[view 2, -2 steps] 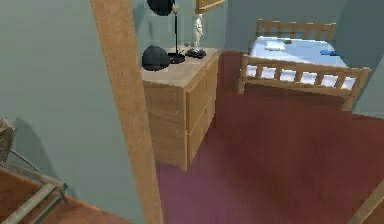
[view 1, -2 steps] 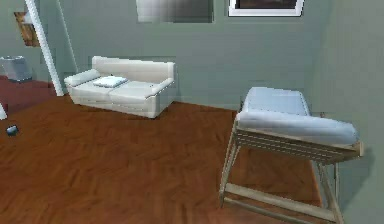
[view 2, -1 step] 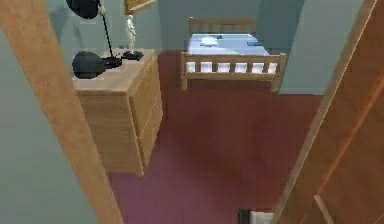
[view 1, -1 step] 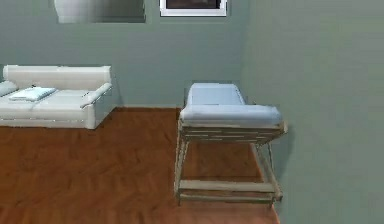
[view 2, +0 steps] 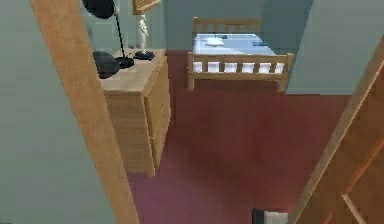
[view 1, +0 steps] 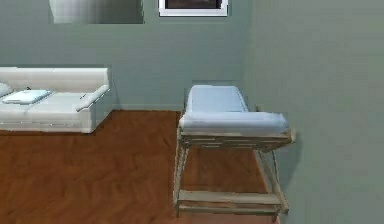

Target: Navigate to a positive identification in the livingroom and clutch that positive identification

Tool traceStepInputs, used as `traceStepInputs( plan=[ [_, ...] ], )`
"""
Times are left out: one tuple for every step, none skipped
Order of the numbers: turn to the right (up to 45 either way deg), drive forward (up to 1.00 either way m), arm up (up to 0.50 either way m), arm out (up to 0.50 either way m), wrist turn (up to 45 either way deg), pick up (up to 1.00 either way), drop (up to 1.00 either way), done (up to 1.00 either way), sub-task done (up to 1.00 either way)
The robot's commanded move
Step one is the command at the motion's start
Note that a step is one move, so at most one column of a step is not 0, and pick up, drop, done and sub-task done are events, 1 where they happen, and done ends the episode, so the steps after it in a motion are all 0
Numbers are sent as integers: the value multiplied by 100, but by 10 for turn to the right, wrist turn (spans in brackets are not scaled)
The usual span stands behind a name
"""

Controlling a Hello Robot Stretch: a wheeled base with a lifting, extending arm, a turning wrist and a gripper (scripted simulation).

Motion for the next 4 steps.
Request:
traceStepInputs(
  plan=[
    [-450,0,0,0,0,0,0,0,0],
    [-90,0,0,0,0,0,0,0,0],
    [0,100,0,0,0,0,0,0,0],
    [-60,0,0,0,0,0,0,0,0]
  ],
)
